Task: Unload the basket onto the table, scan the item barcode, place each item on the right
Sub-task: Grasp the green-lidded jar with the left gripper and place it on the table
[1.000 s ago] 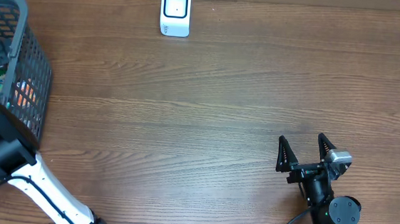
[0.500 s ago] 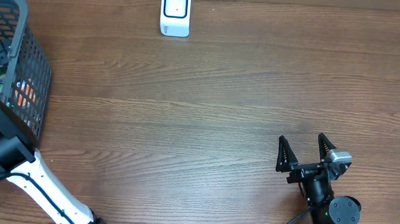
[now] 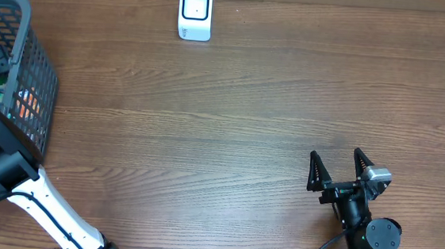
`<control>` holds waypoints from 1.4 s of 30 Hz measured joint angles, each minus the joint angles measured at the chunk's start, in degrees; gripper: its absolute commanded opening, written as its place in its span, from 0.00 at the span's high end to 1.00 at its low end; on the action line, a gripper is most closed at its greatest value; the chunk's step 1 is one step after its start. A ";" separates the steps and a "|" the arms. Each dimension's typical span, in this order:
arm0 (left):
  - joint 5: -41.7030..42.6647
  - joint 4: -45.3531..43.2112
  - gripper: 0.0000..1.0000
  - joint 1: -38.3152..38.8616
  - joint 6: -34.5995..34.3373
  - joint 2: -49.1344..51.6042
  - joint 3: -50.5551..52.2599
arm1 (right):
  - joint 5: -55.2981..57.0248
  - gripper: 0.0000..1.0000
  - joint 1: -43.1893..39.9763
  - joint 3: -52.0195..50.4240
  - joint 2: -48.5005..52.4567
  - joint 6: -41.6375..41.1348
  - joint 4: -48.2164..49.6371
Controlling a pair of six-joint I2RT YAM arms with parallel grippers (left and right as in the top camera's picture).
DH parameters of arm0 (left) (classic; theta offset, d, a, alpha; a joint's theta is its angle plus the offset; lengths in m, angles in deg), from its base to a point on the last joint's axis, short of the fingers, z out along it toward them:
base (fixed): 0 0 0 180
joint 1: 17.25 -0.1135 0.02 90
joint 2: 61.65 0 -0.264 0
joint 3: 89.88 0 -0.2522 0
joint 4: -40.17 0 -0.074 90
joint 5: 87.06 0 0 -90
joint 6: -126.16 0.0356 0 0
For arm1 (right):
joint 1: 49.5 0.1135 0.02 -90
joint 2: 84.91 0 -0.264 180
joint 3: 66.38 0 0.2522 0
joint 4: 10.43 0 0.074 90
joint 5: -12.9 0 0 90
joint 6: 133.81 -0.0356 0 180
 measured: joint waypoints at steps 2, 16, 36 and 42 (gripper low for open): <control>0.02 2.51 0.46 0.09 -1.16 0.00 -1.27 | 0.02 0.00 0.00 0.00 0.00 0.02 0.02; 8.57 12.39 0.47 0.42 -13.03 -15.52 -14.16 | 0.02 0.00 0.00 0.00 0.00 0.02 0.00; 16.35 23.71 0.46 31.93 -10.43 -28.52 -15.28 | 0.00 0.00 0.00 0.00 0.00 0.02 0.00; 16.55 25.27 0.45 43.52 -5.07 -21.38 -15.17 | 0.02 0.00 0.00 0.00 0.00 0.00 0.00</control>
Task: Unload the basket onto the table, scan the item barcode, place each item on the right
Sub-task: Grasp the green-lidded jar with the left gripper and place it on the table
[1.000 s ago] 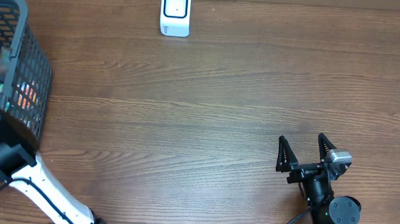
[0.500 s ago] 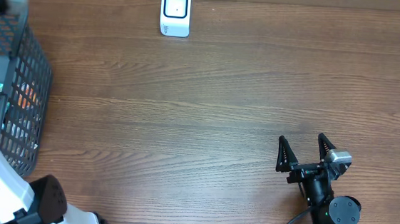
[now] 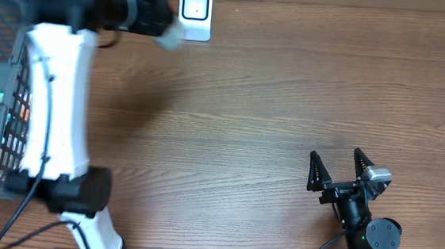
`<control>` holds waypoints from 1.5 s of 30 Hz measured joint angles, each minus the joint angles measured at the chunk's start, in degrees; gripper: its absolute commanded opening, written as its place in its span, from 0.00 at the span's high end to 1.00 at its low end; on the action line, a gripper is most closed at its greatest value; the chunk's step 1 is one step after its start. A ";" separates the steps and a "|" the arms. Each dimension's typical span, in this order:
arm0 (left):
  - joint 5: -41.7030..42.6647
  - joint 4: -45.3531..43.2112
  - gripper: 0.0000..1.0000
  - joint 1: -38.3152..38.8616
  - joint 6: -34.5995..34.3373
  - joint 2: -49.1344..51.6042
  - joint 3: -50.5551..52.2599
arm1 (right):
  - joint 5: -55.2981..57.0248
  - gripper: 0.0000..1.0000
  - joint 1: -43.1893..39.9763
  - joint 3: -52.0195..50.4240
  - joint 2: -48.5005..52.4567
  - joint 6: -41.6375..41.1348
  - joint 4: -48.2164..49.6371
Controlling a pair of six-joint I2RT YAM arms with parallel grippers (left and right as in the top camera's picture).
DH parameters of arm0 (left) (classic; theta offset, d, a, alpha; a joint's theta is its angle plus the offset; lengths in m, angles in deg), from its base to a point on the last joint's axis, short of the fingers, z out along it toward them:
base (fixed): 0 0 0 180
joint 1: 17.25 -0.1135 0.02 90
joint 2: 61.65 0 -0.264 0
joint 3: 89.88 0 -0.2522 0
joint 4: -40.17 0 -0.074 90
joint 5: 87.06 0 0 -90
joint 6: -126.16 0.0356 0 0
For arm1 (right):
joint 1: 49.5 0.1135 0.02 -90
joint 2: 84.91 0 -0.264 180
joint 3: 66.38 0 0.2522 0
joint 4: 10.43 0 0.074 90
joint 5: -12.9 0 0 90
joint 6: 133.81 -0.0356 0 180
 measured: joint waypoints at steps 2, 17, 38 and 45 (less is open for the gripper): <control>0.00 0.72 0.45 3.06 1.84 2.60 0.00 | -0.02 0.00 0.00 0.00 0.00 0.02 0.02; -0.15 4.92 0.47 20.57 10.19 25.59 0.24 | -0.02 0.00 0.00 0.00 0.00 0.00 0.02; -6.03 -3.48 0.03 25.03 7.13 30.38 0.33 | 0.00 0.00 0.00 0.00 0.00 0.02 0.02; -5.84 -3.50 0.00 25.62 6.88 30.38 0.33 | 0.00 0.00 0.00 0.00 0.00 0.00 0.00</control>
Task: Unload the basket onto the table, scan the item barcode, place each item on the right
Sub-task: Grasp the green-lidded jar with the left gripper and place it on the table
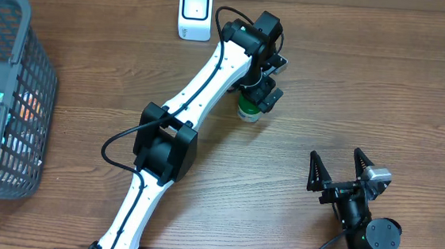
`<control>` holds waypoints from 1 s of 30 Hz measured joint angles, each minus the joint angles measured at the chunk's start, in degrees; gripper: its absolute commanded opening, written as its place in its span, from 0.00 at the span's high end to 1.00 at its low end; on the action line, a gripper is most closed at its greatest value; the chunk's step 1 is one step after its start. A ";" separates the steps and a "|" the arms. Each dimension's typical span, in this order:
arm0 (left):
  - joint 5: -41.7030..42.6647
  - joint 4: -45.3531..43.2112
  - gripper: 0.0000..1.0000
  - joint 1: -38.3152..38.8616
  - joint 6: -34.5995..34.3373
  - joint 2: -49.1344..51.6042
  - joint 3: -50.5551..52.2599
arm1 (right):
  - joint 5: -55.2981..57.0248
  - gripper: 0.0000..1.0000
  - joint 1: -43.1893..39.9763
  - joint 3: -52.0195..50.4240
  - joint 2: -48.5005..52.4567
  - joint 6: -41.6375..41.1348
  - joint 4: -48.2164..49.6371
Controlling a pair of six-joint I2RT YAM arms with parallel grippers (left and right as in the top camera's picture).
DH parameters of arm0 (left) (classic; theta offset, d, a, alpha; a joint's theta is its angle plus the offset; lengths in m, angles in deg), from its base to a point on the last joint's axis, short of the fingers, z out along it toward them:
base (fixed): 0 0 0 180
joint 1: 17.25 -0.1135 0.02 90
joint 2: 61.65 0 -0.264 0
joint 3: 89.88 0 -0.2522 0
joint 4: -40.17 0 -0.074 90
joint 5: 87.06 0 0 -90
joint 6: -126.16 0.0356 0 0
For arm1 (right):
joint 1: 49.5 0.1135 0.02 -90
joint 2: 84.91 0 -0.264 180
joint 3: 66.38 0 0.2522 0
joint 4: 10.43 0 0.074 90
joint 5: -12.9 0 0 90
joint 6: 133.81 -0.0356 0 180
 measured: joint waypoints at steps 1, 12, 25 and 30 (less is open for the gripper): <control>0.00 0.02 0.00 0.00 -0.02 0.00 0.00 | -0.02 0.00 0.00 0.00 0.00 0.00 0.00; -1.40 5.49 0.00 -4.83 -5.55 -8.02 -11.47 | 0.00 0.00 0.00 0.00 0.00 0.00 0.04; -11.04 15.10 0.00 -38.93 -18.95 -35.41 -16.11 | -0.02 0.00 0.00 0.00 0.00 0.00 0.00; -9.90 15.61 0.00 -55.58 -22.99 -34.05 -14.23 | -0.02 0.00 0.00 0.00 0.00 0.02 0.00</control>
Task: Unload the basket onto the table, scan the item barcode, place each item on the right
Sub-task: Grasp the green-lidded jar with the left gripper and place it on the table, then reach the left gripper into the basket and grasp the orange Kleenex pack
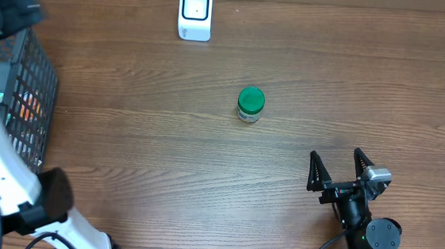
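Note:
A small jar with a green lid (250, 104) stands upright on the wooden table, right of centre, with nothing holding it. The white barcode scanner (195, 13) stands at the table's far edge. My left arm rises along the left side, its upper end blurred over the basket's top corner; its gripper does not show clearly. My right gripper (336, 171) rests at the near right with its fingers spread and nothing between them.
A grey wire basket (30, 85) holding several packaged items sits at the left edge, partly covered by the left arm. The left arm's black joint (50, 194) hangs over the near left of the table.
My left arm was stretched across the table with its gripper over the green-lidded jar. Now the jar stands alone on the table and the arm is over the basket at the left.
First my left arm reached into the basket at the far left. Then it was blurred near the scanner with something pale at its tip. Then it was over the table's middle at the green-lidded jar. Now the jar stands free and the arm is at the basket. The right arm never moved.

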`<control>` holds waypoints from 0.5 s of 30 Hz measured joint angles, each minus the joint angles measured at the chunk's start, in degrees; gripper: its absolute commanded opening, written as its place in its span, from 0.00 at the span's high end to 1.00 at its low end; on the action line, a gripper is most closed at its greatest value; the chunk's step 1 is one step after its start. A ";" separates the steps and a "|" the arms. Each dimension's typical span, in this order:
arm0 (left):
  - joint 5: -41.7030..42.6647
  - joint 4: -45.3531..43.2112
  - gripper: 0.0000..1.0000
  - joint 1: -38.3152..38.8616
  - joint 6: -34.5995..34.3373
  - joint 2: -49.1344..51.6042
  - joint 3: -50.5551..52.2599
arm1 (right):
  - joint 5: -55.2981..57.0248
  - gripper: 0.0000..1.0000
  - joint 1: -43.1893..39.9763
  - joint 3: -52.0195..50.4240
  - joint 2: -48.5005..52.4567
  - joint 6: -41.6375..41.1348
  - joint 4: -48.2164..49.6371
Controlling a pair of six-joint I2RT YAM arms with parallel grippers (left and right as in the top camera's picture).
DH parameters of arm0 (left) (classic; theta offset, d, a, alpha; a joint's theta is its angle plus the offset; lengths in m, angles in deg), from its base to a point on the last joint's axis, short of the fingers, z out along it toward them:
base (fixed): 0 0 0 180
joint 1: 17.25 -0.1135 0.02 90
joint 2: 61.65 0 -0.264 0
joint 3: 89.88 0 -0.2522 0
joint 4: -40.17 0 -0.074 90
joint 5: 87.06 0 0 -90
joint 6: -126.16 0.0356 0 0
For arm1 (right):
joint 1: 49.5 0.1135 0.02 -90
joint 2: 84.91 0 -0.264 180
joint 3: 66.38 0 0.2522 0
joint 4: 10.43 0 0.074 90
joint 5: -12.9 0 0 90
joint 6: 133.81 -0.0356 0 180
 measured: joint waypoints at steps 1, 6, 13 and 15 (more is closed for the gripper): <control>0.48 0.02 0.00 -2.45 -0.50 0.37 0.52 | 0.00 0.00 0.00 0.00 0.00 -0.02 0.00; 3.48 -0.66 0.03 -11.41 -1.29 2.03 3.76 | 0.02 0.00 0.00 0.00 0.00 0.02 0.00; 4.13 -5.38 0.07 -14.62 -1.29 3.19 13.49 | 0.00 0.00 0.00 0.00 0.00 -0.02 0.02; 3.96 -8.22 0.12 -14.75 -1.27 4.33 18.43 | 0.00 0.00 0.00 0.00 0.00 0.00 0.00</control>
